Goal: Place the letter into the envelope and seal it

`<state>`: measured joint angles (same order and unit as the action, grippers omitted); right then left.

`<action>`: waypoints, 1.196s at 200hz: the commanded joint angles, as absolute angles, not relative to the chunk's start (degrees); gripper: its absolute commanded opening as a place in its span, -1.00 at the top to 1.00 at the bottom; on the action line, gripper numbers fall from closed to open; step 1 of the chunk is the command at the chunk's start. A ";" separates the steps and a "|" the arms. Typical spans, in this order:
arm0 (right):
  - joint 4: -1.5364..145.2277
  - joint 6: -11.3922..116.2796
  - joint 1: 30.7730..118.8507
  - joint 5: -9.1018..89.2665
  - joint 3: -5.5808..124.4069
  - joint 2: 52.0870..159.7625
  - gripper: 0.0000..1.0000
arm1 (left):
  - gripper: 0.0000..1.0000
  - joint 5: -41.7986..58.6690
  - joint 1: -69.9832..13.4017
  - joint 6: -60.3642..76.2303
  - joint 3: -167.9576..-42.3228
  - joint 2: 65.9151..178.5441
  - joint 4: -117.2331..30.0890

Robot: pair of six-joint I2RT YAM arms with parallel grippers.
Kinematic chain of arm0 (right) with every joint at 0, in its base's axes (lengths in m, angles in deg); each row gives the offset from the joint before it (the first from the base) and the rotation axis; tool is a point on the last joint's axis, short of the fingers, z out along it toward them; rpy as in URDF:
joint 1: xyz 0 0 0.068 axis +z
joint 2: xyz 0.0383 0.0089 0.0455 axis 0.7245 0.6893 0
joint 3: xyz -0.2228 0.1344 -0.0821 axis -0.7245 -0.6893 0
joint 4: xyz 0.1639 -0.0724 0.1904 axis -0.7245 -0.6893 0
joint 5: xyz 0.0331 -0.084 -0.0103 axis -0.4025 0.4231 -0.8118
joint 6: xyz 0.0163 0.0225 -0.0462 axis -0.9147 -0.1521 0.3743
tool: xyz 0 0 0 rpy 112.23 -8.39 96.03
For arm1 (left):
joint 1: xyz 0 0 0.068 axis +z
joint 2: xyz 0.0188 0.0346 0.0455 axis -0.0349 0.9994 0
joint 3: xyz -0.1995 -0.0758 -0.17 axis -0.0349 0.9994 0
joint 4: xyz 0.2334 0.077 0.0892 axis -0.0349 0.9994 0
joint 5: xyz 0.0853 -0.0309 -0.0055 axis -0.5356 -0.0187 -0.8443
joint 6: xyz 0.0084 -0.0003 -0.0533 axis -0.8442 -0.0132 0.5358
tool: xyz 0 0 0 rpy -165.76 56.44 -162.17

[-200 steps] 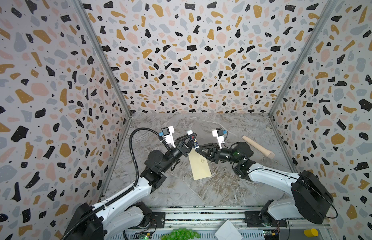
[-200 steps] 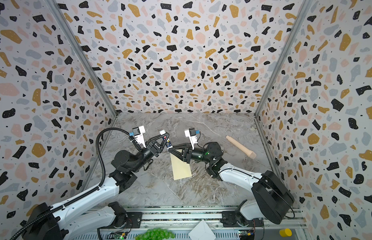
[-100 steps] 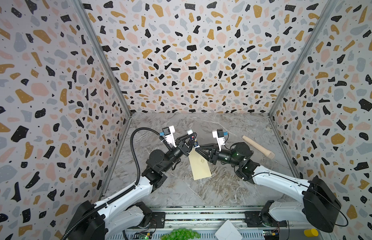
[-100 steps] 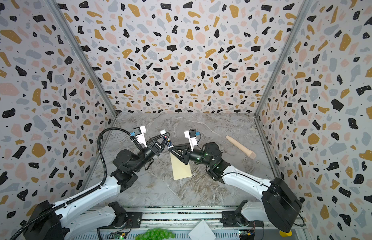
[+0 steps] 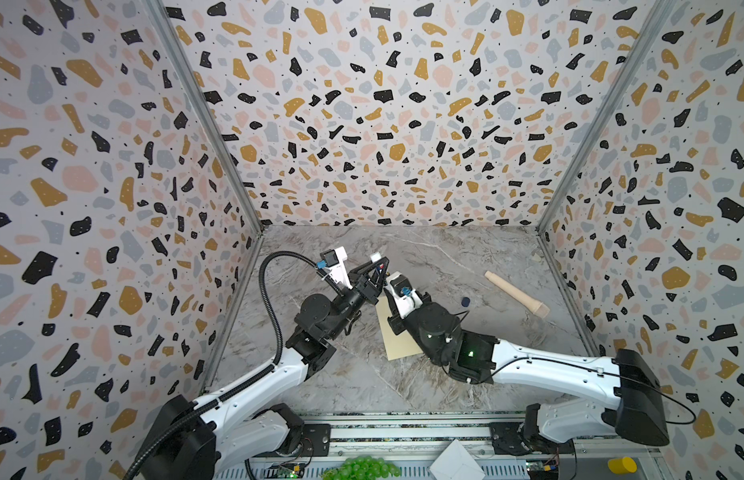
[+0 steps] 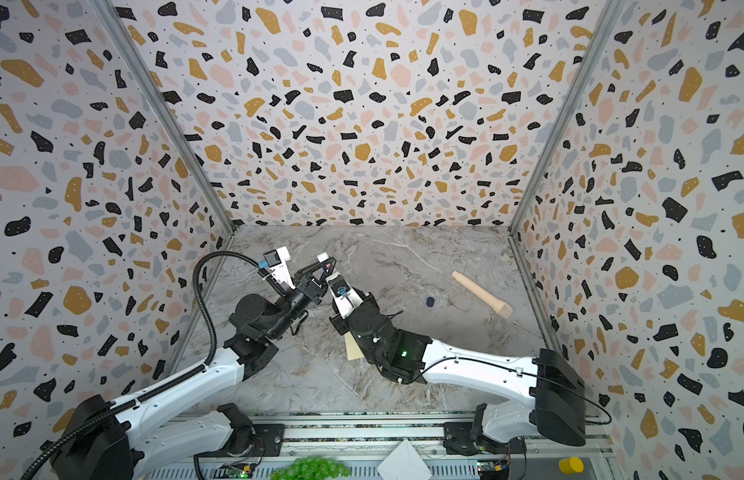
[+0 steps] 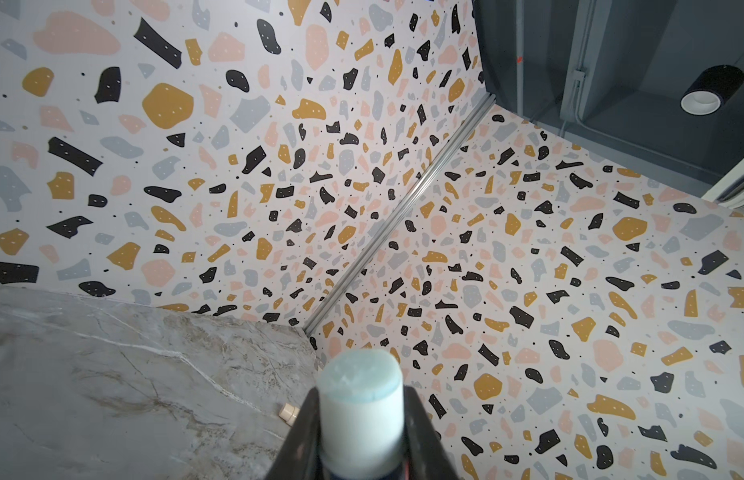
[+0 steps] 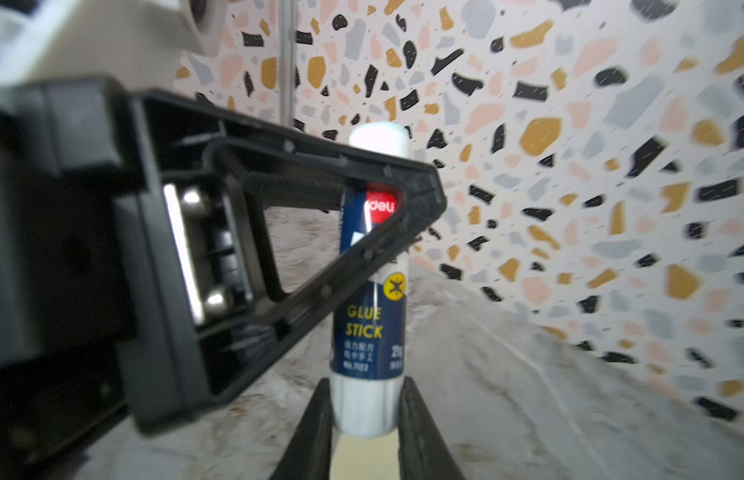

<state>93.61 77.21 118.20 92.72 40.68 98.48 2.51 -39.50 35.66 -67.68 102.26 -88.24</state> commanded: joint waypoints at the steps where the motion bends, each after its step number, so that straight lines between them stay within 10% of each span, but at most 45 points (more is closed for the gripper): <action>1: 109.81 100.81 122.52 107.88 43.54 103.55 0.75 | 1.00 6.12 -40.65 34.27 -67.90 103.56 -86.16; 33: 124.19 113.48 124.21 111.19 42.02 108.89 0.69 | 1.00 5.95 -40.59 34.15 -68.09 104.27 -86.50; 70: 111.62 99.61 123.17 103.28 41.13 104.11 0.52 | 1.00 6.00 -40.59 34.13 -68.56 104.03 -86.29; 142: 95.76 60.71 99.76 36.94 32.20 85.84 -0.53 | 1.00 8.70 -40.32 35.39 -71.42 101.84 -86.00; 195: 109.18 44.57 91.78 10.79 27.34 88.16 -0.54 | 1.00 10.52 -40.32 37.45 -71.28 100.33 -87.68; 239: 120.26 35.96 90.05 7.68 24.68 90.53 -0.34 | 1.00 10.68 -40.32 38.28 -70.56 99.72 -88.81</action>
<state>110.33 43.84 90.79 13.69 25.47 91.22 9.54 -40.04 37.59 -69.63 100.66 -84.48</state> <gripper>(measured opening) 0.680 0.244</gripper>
